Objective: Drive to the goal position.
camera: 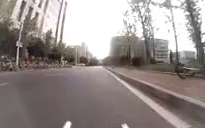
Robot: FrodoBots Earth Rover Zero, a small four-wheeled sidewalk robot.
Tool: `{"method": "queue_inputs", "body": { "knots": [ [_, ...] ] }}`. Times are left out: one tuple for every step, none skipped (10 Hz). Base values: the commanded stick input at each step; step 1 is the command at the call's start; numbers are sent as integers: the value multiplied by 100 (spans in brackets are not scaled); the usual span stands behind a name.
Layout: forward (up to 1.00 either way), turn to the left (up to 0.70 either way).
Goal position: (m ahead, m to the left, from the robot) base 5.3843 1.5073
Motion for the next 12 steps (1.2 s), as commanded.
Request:
{"method": "queue_inputs", "body": {
  "knots": [
    [100, 0],
    [100, 0],
    [100, 0],
    [100, 0],
    [100, 0],
    [100, 0],
    [100, 0],
    [100, 0],
    [100, 0],
    [100, 0],
    [100, 0],
    [100, 0]
  ]
}}
